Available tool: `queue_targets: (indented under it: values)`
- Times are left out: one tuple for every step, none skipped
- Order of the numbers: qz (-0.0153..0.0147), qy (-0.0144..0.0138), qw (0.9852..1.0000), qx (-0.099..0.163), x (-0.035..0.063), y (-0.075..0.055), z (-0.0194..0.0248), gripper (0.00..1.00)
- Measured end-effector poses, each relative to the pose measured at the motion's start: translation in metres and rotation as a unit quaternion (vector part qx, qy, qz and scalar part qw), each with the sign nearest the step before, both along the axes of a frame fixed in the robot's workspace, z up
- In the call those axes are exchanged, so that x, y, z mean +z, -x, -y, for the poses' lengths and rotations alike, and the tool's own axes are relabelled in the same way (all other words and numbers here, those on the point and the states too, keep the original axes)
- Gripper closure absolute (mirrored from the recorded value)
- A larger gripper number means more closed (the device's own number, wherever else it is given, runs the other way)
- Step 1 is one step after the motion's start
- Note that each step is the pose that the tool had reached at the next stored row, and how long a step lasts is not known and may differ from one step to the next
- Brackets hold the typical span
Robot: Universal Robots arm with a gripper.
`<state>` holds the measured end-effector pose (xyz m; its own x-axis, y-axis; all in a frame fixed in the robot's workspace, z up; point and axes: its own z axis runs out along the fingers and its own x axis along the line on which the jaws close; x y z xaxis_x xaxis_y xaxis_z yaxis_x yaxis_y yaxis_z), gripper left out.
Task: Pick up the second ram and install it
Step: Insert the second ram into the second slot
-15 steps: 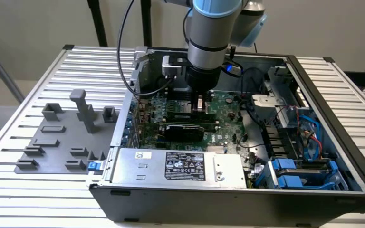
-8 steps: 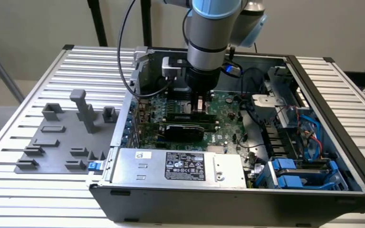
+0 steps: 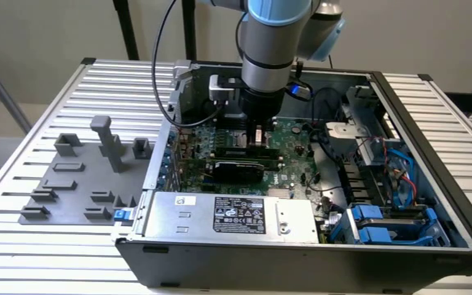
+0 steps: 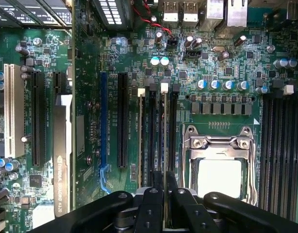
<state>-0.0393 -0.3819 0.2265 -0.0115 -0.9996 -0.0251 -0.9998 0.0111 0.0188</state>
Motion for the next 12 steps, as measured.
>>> queue_targets:
  values:
    - [0.0,-0.0001,1.0,0.0,-0.0001,0.0001,-0.0001,0.87]
    - [0.0001,-0.0002,1.0,0.0,-0.0003,0.0001,-0.0004,0.87]
    - [0.0001,-0.0002,1.0,0.0,-0.0003,0.0002,-0.0006,0.87]
    - [0.0001,-0.0001,1.0,0.0,-0.0003,0.0002,-0.0009,0.87]
    - [0.0001,-0.0002,1.0,0.0,-0.0004,0.0002,-0.0012,0.87]
    - [0.0001,-0.0001,1.0,0.0,-0.0004,0.0003,-0.0015,0.87]
    - [0.0001,-0.0001,1.0,0.0,-0.0004,0.0003,-0.0016,0.87]
    - [0.0001,-0.0001,1.0,0.0,-0.0005,0.0004,-0.0018,0.87]
    - [0.0,0.0,1.0,0.0,-0.0005,0.0004,-0.0019,0.87]
    - [0.0,0.0002,1.0,0.0,-0.0007,0.0005,-0.0019,0.87]
    - [0.0001,0.0005,1.0,0.0,-0.001,0.0005,-0.002,0.87]
    - [0.0002,0.001,1.0,0.0,-0.0012,0.0005,-0.002,0.87]
